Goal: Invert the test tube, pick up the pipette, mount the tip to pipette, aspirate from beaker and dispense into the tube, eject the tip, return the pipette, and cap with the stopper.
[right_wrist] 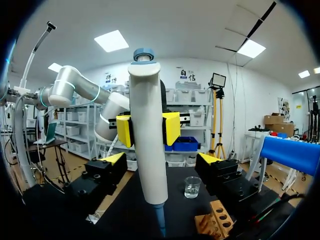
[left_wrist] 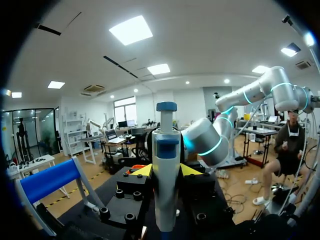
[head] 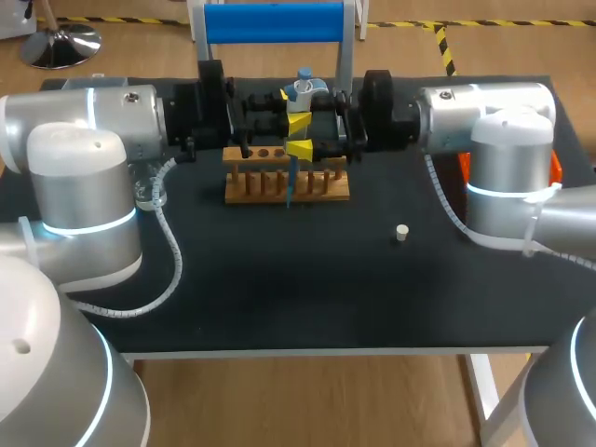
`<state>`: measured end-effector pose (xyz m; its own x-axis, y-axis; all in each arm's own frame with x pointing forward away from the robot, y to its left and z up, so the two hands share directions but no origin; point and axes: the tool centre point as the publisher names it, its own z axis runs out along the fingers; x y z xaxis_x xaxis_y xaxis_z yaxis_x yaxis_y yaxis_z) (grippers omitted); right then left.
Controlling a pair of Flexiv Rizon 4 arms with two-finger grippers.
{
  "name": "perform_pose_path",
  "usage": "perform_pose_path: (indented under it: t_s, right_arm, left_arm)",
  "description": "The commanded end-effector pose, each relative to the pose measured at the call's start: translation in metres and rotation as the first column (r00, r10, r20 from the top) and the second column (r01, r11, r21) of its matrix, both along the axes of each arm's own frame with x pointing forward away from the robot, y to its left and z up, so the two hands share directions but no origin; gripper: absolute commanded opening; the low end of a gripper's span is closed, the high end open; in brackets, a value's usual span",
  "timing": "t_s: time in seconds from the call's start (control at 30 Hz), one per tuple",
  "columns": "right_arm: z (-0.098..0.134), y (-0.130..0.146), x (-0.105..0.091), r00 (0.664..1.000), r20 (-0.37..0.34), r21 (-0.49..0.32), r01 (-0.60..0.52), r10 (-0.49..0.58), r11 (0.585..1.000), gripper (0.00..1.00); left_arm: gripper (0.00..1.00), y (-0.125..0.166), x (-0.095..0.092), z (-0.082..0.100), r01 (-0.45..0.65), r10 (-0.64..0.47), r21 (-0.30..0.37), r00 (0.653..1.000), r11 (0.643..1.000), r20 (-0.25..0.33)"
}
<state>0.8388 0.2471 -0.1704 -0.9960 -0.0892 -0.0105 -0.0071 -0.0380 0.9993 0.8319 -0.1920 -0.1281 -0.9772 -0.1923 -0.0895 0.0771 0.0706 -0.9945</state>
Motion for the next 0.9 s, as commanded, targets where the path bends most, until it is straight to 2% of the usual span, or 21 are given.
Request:
perform_pose_path:
  t_s: [0.03,0.1,0.13,0.17,0.2,0.47,0.5,0.53,0.9]
  right_arm:
    - [0.0,0.0,0.0,1.0,0.001,0.004,-0.002,0.002,1.0,0.69]
    - [0.0,0.0,0.0,1.0,0.001,0.007,-0.005,0.005,1.0,0.49]
    - [0.0,0.0,0.0,1.0,0.002,0.008,-0.006,0.006,1.0,0.27]
    - [0.0,0.0,-0.001,1.0,0.003,0.009,-0.008,0.008,1.0,0.11]
    - [0.001,0.0,-0.001,1.0,0.003,0.01,-0.011,0.011,1.0,0.0]
    - [0.001,-0.001,-0.001,1.0,0.005,0.015,-0.021,0.021,1.0,0.0]
    - [0.001,-0.001,-0.002,1.0,0.005,0.016,-0.021,0.021,1.0,0.0]
    - [0.001,-0.001,-0.002,1.0,0.005,0.016,-0.022,0.022,1.0,0.0]
    - [0.001,-0.013,0.004,1.0,0.0,0.018,-0.025,0.025,1.0,0.0]
  left_arm:
    - [0.0,-0.001,-0.001,0.0,-0.004,0.004,0.0,1.0,1.0,0.001]
    - [0.0,-0.001,-0.001,0.0,-0.004,0.004,0.0,1.0,1.0,0.001]
    - [0.0,-0.001,-0.001,0.0,-0.004,0.004,0.0,1.0,1.0,0.001]
    - [0.0,-0.001,-0.001,0.0,-0.004,0.004,0.0,1.0,1.0,0.001]
    - [0.0,-0.001,-0.001,0.0,-0.004,0.004,0.0,1.0,1.0,0.001]
    - [0.0,-0.001,-0.001,0.0,-0.004,0.004,0.0,1.0,1.0,0.001]
    - [0.41,-0.001,-0.001,0.0,-0.004,0.004,0.0,1.0,1.0,0.001]
    - [1.0,-0.001,-0.001,0.0,-0.004,0.004,0.0,1.0,1.0,0.001]
    - [1.0,-0.001,-0.001,0.0,-0.004,0.004,0.0,1.0,1.0,0.001]
